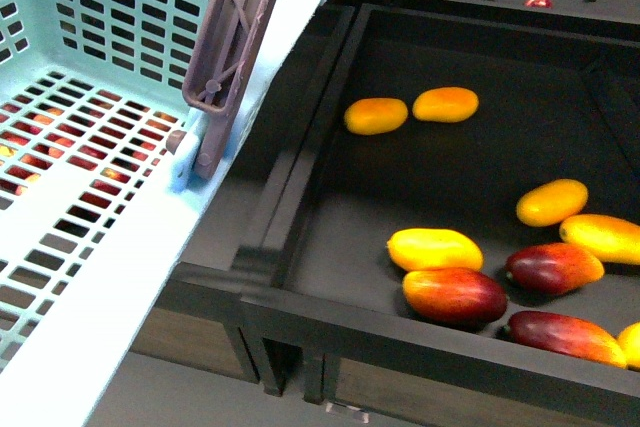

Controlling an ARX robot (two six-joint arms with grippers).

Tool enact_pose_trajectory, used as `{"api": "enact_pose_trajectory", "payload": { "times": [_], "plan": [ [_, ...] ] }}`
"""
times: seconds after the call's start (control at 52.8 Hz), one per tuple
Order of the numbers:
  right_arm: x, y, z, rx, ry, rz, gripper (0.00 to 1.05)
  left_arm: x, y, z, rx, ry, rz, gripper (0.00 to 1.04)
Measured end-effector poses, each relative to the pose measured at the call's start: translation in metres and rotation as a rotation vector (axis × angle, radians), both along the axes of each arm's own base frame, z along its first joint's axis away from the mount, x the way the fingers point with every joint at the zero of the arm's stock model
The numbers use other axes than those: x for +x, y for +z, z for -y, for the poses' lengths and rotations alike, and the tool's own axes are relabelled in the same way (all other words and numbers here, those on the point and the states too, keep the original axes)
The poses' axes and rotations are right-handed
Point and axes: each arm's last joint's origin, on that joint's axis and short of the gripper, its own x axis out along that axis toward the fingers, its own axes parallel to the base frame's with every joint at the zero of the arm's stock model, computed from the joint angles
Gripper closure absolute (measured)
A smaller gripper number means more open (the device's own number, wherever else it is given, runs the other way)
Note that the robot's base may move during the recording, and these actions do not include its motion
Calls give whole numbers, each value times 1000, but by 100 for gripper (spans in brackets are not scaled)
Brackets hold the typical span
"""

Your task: Pick mango and avocado into basket

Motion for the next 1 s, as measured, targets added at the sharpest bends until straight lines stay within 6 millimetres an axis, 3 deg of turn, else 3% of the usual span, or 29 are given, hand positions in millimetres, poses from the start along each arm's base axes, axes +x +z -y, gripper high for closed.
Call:
{"api": "enact_pose_trajectory", "payload": {
  "times": [0.948, 1.005],
  "plan": [
    [0, 0, 0, 0, 2, -1, 8, 0, 0, 0, 1, 1, 2, 91],
    [0, 0, 0, 0, 2, 0, 8, 3, 4, 3, 177, 47, -55, 91]
  ]
}}
